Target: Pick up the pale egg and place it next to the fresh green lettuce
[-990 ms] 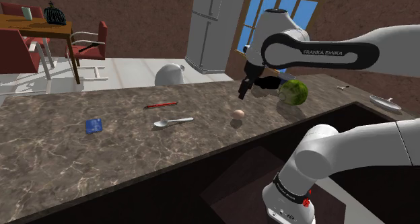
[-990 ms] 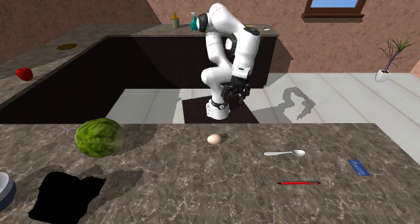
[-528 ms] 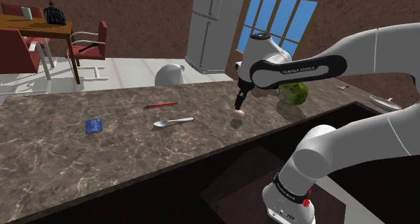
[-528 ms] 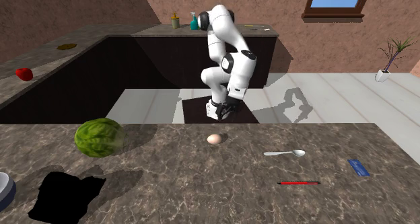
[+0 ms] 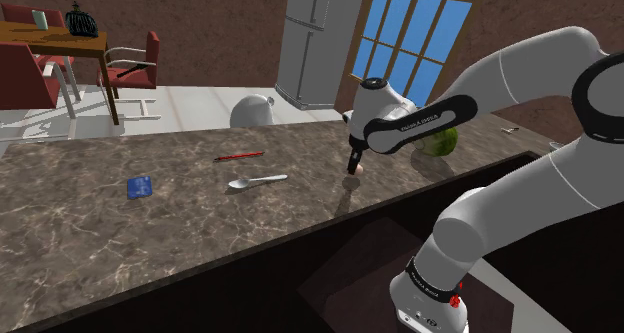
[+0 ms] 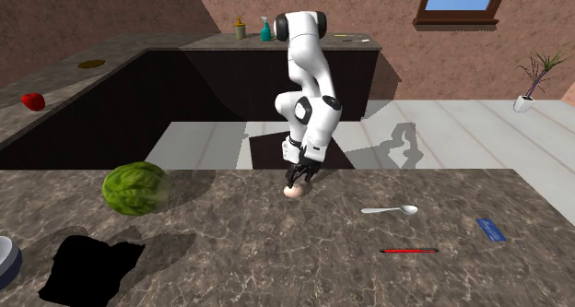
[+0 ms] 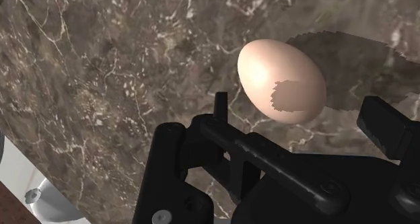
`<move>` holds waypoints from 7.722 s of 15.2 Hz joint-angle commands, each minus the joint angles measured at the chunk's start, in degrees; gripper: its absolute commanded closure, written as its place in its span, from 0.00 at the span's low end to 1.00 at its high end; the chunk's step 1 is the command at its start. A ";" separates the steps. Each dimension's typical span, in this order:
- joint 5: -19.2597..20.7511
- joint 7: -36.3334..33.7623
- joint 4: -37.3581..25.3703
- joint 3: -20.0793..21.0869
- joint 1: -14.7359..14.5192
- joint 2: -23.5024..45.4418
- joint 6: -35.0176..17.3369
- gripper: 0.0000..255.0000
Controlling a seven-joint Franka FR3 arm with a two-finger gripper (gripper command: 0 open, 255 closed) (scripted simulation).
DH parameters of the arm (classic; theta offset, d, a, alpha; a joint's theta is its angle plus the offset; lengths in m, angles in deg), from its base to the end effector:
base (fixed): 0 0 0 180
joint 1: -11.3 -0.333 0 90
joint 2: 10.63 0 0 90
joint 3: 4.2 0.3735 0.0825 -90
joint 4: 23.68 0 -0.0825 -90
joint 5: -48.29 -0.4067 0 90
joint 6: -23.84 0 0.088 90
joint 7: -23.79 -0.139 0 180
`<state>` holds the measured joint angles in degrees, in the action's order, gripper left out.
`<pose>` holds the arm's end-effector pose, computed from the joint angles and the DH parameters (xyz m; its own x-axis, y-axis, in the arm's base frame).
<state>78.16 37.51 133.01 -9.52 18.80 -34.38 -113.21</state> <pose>0.3673 -0.0971 0.3609 0.9254 0.3731 -0.0663 0.3735 -0.8688 0.3250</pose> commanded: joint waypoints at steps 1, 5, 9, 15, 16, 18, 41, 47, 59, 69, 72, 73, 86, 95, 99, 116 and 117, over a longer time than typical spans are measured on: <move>1.38 -0.65 0.22 -0.27 0.73 2.20 -2.51 0.00; 3.64 -2.01 0.66 -0.70 2.00 5.50 -6.33 0.00; 4.00 -2.23 0.70 -0.77 2.18 6.00 -6.87 0.00; 4.00 -2.23 0.70 -0.77 2.18 6.00 -6.88 1.00; 4.01 -2.23 0.70 -0.77 2.18 6.00 -6.88 1.00; 4.00 -2.23 0.70 -0.77 2.18 6.00 -6.88 1.00; -3.22 5.76 -5.36 -0.83 -0.79 -4.77 9.17 1.00; -4.70 7.64 -8.41 -0.59 -1.36 -6.94 14.17 1.00; -6.90 10.84 -15.73 0.07 -2.10 -9.40 23.58 1.00; -8.19 13.18 -22.96 0.67 -2.42 -9.81 30.91 1.00; -7.80 14.78 -23.49 -0.35 -1.94 -10.44 31.57 1.00; -7.25 16.08 -23.04 -1.48 -1.42 -11.05 31.26 1.00; -0.47 33.56 -23.14 -17.38 4.64 -12.97 26.30 1.00; 0.92 46.49 -29.56 -29.99 5.96 -7.72 21.87 1.00; -0.39 52.81 -33.97 -36.41 5.18 -3.72 19.77 1.00; -4.66 61.75 -33.64 -49.99 2.01 5.46 7.61 1.00; -4.68 61.73 -33.07 -50.30 1.95 5.73 6.80 1.00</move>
<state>73.36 99.34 99.22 -59.61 20.70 -28.76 -105.55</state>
